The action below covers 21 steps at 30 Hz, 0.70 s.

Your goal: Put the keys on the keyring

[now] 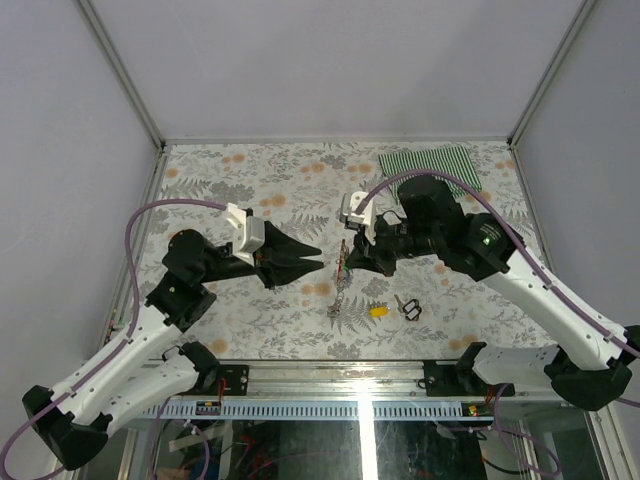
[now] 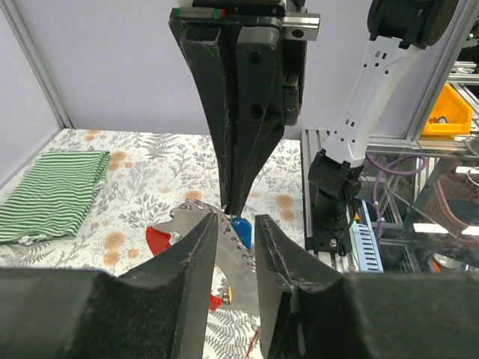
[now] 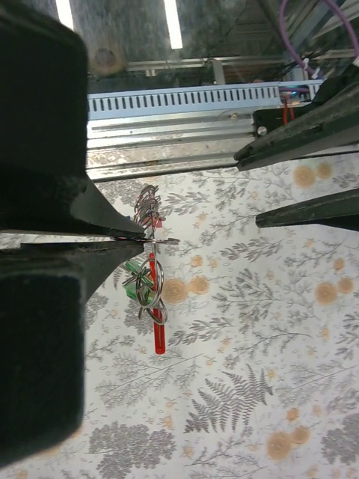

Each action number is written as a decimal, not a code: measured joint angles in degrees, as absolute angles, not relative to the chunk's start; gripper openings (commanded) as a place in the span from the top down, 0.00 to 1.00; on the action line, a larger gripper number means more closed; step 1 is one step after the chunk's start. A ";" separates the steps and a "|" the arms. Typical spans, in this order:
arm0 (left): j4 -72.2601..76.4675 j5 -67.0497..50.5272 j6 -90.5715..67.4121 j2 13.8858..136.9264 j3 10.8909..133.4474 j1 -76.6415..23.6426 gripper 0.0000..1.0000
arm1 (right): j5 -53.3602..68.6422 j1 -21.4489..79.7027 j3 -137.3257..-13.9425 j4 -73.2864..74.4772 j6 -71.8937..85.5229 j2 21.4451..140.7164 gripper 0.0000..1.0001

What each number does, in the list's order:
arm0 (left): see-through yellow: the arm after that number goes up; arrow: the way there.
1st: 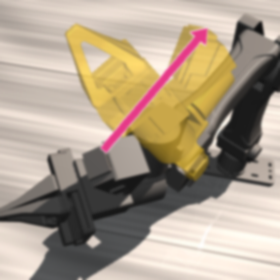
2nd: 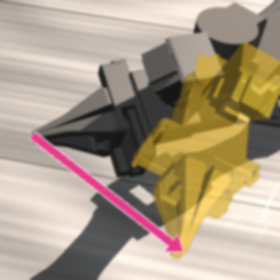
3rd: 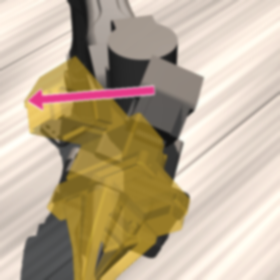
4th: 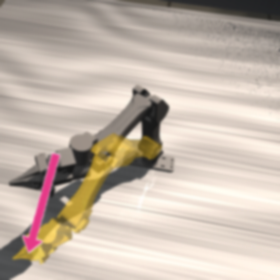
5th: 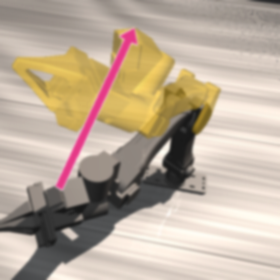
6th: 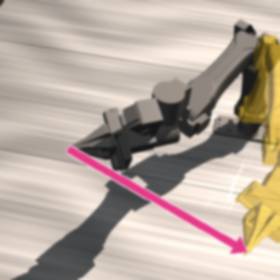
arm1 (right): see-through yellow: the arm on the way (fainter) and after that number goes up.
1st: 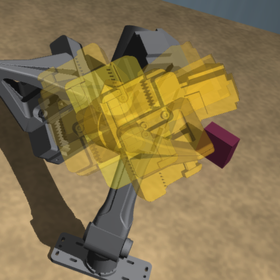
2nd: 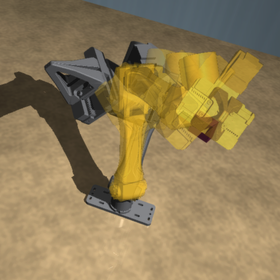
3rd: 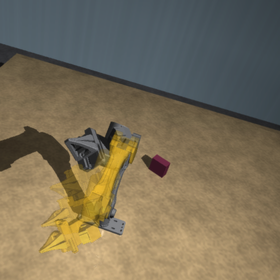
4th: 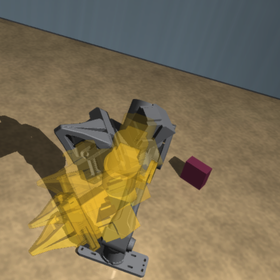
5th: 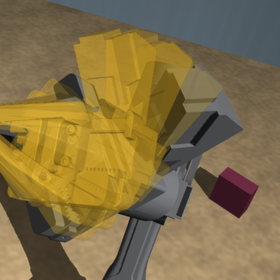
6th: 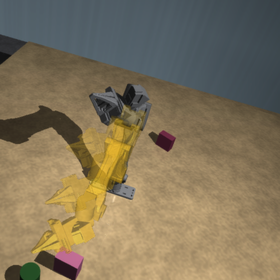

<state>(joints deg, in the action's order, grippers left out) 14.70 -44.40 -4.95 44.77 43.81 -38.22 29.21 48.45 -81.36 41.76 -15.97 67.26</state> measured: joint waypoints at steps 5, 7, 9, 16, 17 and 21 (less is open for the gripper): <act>13.96 -45.28 -4.60 46.35 43.81 -38.22 0.70 | 26.06 50.24 -88.88 50.74 -16.64 71.61 1.00; 13.80 -46.15 -4.60 47.33 43.81 -38.22 0.70 | 24.75 51.66 -93.21 54.50 -16.58 74.19 1.00; 13.80 -46.87 -4.62 48.16 43.81 -38.22 0.69 | 23.53 53.19 -97.34 57.58 -16.47 76.90 1.00; 13.87 -50.70 -4.62 50.24 43.81 -38.22 0.69 | 20.10 56.77 -106.02 66.30 -15.88 84.18 1.00; 13.80 -51.13 -4.62 50.30 43.81 -38.22 0.69 | 19.90 56.90 -106.02 67.05 -15.86 84.42 1.00; 13.41 -52.38 -4.27 50.33 43.81 -38.22 0.69 | 19.33 57.19 -106.30 68.71 -15.79 84.62 1.00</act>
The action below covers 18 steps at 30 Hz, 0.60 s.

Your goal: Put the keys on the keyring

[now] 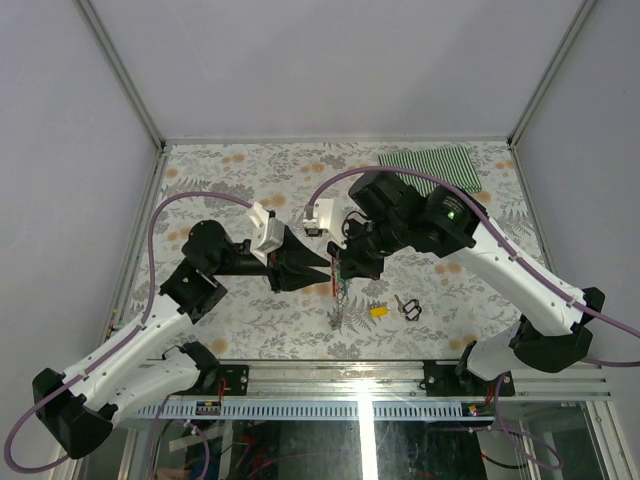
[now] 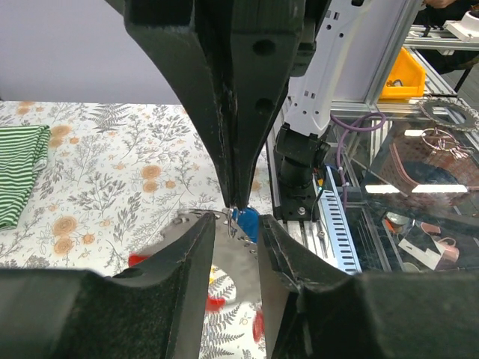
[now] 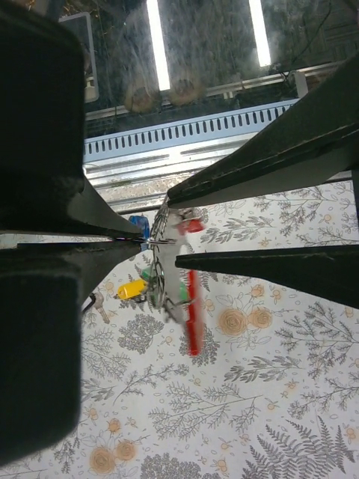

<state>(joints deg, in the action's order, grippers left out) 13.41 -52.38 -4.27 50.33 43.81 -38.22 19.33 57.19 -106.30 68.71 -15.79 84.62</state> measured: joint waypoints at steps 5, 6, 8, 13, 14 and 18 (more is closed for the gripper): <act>12.84 -53.95 -3.92 50.85 43.97 -38.22 0.69 | 19.11 57.34 -107.74 68.97 -15.79 84.62 1.00; 12.82 -54.22 -3.90 51.09 44.10 -38.22 0.69 | 19.11 57.36 -107.83 68.97 -15.79 84.62 1.00; 12.80 -54.94 -3.84 51.66 44.38 -38.22 0.69 | 19.11 57.39 -107.85 68.97 -15.79 84.62 1.00; 12.69 -55.99 -3.66 52.71 45.15 -38.24 0.68 | 19.14 57.39 -107.85 68.95 -15.84 84.62 1.00; 12.69 -56.18 -3.60 52.82 45.25 -38.24 0.69 | 19.14 57.39 -107.85 68.95 -15.81 84.62 1.00; 12.67 -56.73 -3.53 53.41 45.32 -38.35 0.70 | 19.14 57.43 -107.85 68.90 -15.84 84.62 1.00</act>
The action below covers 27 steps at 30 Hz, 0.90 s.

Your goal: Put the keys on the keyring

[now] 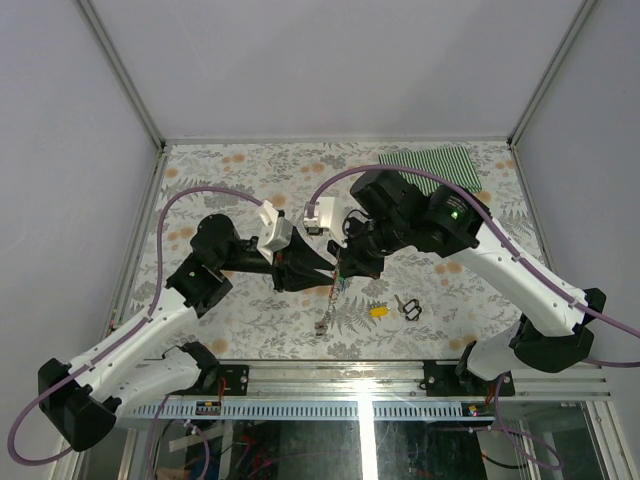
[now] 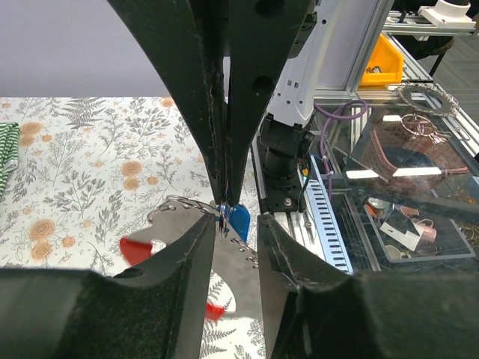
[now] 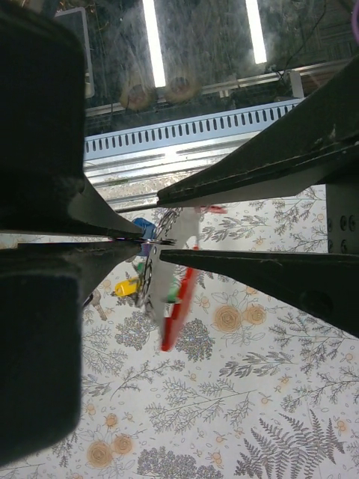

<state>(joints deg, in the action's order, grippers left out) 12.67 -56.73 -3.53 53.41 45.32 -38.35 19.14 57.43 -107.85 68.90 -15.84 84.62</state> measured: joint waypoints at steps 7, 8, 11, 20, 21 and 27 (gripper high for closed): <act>12.51 -57.54 -3.09 54.24 45.34 -38.76 0.70 | 19.14 57.43 -107.85 68.66 -15.81 84.62 1.00; 12.36 -57.63 -3.05 54.35 45.41 -38.85 0.71 | 19.14 57.43 -107.85 68.66 -15.81 84.62 1.00; 12.19 -57.67 -2.90 54.59 45.93 -38.98 0.79 | 19.18 57.43 -107.83 68.60 -15.81 84.62 1.00; 11.60 -57.01 -2.66 54.59 46.22 -38.96 1.00 | 20.01 57.65 -107.55 68.31 -15.66 84.62 1.00; 11.42 -57.01 -2.66 54.59 46.24 -38.96 1.00 | 20.03 57.65 -107.44 68.31 -15.64 84.62 1.00; 10.13 -55.81 -2.70 54.04 46.24 -38.96 1.00 | 19.94 57.65 -106.21 66.89 -14.37 84.34 0.76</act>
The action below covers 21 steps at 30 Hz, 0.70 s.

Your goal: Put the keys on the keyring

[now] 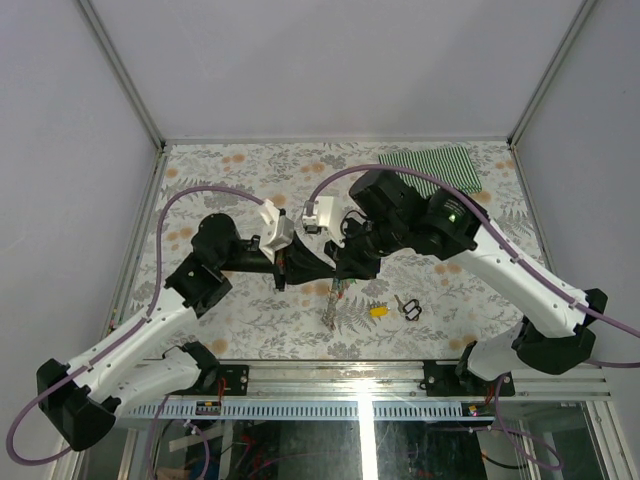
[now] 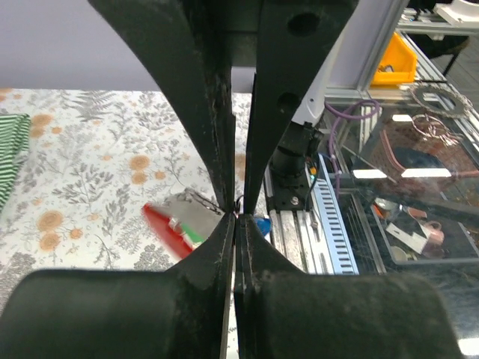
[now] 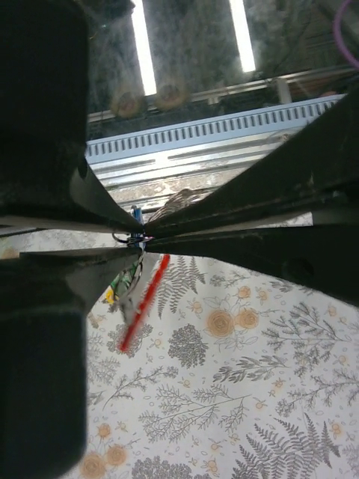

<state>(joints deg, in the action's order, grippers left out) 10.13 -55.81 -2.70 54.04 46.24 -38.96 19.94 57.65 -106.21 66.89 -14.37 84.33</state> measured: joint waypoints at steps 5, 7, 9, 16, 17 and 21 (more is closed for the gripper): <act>11.60 -51.53 -4.32 51.35 45.43 -38.98 1.00 | 17.39 57.71 -101.03 58.76 -9.47 80.29 0.61; 13.93 -49.60 -5.76 50.04 44.27 -39.03 1.00 | 15.55 57.74 -98.02 54.43 -6.81 77.43 0.60; 16.32 -47.79 -7.25 48.99 43.07 -39.07 1.00 | 12.97 57.74 -94.04 48.31 -2.90 73.08 0.60; 25.39 -41.25 -13.85 47.27 38.24 -39.24 1.00 | 5.65 57.76 -82.24 30.83 11.53 61.89 0.57; 26.46 -40.42 -14.70 47.20 37.85 -39.24 1.00 | 5.08 57.76 -81.45 29.50 13.04 61.39 0.55; 29.50 -37.43 -17.12 46.22 36.99 -39.24 1.00 | 2.85 57.76 -78.83 25.19 19.09 60.88 0.54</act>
